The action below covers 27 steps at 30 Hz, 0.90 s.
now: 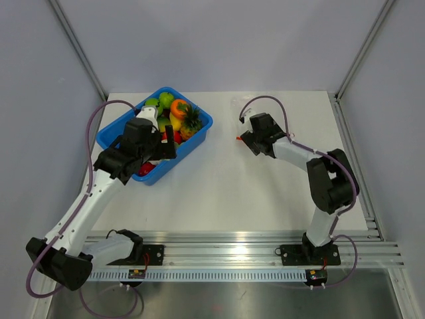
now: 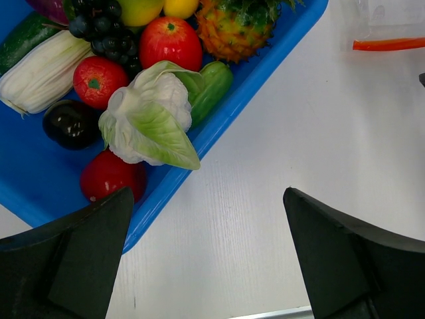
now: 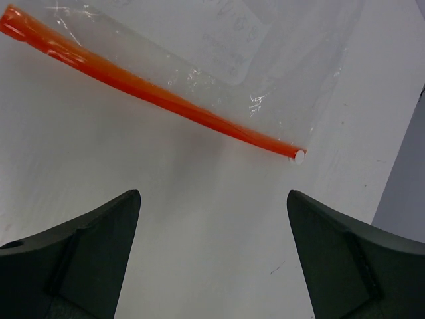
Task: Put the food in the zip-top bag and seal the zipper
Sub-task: Pick up the zipper food storage bag at the center of the board.
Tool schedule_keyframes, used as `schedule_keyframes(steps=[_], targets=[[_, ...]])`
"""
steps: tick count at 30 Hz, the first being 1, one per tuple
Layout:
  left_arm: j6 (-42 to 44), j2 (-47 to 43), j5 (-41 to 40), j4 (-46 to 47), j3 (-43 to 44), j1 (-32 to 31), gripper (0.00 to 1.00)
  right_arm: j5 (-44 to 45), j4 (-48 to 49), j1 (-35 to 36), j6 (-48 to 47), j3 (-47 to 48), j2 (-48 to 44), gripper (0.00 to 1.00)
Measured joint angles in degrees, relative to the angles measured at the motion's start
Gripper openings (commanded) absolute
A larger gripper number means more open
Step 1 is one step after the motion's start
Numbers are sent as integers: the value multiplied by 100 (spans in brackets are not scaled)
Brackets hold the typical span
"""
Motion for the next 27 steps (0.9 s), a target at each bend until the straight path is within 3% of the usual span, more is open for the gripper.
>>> schedule_keyframes(steps=[5, 13, 16, 19, 27], targets=[[-22, -199, 0, 7, -85, 0, 99, 92, 302, -79, -776, 219, 688, 98], [-79, -393, 0, 59, -278, 0, 99, 33, 739, -306, -1248, 387, 1023, 74], [-107, -396, 2, 63, -339, 0, 99, -13, 804, -315, -1320, 446, 1029, 69], [-118, -396, 2, 76, -343, 0, 99, -44, 894, -315, -1373, 538, 1056, 66], [-122, -413, 2, 81, -400, 0, 99, -57, 1167, -315, -1467, 680, 1355, 68]])
